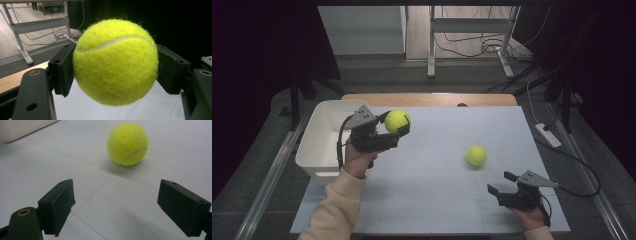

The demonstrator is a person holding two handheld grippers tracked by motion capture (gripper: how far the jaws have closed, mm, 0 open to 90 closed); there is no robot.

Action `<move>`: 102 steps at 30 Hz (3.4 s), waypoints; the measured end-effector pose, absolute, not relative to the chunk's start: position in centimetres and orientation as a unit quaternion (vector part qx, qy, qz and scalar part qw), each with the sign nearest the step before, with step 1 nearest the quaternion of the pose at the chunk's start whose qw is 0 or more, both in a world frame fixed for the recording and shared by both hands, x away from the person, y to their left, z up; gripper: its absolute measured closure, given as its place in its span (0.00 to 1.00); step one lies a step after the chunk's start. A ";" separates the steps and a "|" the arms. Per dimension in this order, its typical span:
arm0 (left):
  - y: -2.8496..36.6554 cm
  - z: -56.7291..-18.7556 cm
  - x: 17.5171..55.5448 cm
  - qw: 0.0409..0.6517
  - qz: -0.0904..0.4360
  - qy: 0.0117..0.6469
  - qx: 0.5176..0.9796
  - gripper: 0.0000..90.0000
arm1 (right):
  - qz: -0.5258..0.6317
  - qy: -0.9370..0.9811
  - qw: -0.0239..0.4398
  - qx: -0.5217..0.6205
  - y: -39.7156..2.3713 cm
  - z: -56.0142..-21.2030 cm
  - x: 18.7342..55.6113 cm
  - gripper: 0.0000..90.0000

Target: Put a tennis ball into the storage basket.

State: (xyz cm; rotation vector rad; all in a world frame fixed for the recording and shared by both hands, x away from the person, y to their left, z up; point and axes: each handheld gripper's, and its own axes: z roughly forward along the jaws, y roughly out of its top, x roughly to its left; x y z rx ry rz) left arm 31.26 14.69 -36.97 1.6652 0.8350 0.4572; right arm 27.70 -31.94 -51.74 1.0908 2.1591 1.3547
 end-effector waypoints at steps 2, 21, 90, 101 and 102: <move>15.0 -36.8 31.4 0.576 0.196 0.360 0.708 0.29 | 0.481 0.765 0.184 0.387 -31.9 -51.7 27.7 0.16; 17.3 -35.9 32.4 0.569 0.216 0.383 0.695 0.29 | 0.482 0.764 0.185 0.387 -32.0 -51.7 27.7 0.16; 23.8 -34.5 34.7 0.512 0.275 0.459 0.672 0.29 | 0.480 0.761 0.186 0.396 -32.2 -51.7 27.8 0.16; 25.0 -35.3 35.6 0.494 0.274 0.483 0.669 0.29 | 0.479 0.761 0.185 0.396 -32.1 -51.8 27.8 0.17; 25.2 -35.4 35.7 0.491 0.274 0.486 0.669 0.29 | 0.479 0.761 0.185 0.396 -32.1 -51.8 27.8 0.17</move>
